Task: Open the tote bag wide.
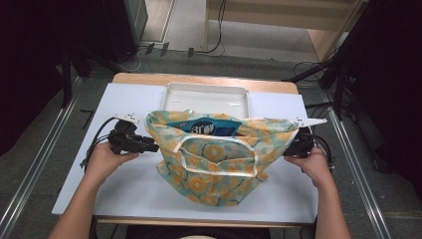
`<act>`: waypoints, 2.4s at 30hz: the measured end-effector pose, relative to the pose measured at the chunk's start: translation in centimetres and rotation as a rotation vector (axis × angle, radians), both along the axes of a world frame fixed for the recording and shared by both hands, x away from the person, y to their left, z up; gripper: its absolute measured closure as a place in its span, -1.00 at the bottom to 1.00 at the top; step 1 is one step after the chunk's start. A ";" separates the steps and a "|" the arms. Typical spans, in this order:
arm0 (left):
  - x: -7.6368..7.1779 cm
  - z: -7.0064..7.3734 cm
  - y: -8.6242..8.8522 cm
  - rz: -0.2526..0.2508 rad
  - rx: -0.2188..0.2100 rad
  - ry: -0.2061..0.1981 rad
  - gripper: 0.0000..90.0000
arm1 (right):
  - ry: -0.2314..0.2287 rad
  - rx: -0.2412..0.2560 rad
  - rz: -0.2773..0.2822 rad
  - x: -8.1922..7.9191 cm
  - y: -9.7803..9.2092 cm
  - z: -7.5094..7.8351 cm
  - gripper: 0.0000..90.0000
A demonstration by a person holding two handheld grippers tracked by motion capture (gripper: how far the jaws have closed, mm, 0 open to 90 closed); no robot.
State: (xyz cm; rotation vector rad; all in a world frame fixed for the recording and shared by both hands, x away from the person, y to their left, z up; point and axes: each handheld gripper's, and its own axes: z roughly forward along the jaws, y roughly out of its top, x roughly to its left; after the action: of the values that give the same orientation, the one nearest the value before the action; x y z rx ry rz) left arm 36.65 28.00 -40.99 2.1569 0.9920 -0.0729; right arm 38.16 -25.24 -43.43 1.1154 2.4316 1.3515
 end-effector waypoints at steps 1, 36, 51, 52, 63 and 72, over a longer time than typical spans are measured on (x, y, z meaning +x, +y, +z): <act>0.2 0.1 0.1 0.004 -0.003 0.016 0.17 | -0.005 -0.012 0.004 -0.1 0.2 0.0 -0.48; 0.0 1.4 0.7 -0.017 -0.036 -0.017 0.02 | 0.065 0.060 0.036 0.4 0.6 1.5 0.05; -0.2 1.8 -0.2 -0.044 -0.040 -0.002 0.03 | 0.081 0.069 0.034 -0.3 0.2 2.2 0.10; -0.3 1.8 -0.1 -0.046 -0.042 0.001 0.04 | 0.081 0.072 0.030 -0.4 0.2 2.3 0.10; 0.1 3.0 -0.6 -0.109 -0.044 -0.015 0.13 | 0.030 0.088 0.081 -1.0 -1.1 3.5 0.16; 0.2 5.4 -0.7 -0.150 -0.068 -0.026 0.16 | 0.042 0.073 0.121 -1.5 -2.3 6.0 0.30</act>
State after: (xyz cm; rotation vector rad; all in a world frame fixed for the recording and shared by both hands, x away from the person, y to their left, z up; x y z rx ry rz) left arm 36.85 27.28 -35.61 2.1611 0.8007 -0.1484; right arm 36.66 -27.57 -37.47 1.0378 2.5354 1.4769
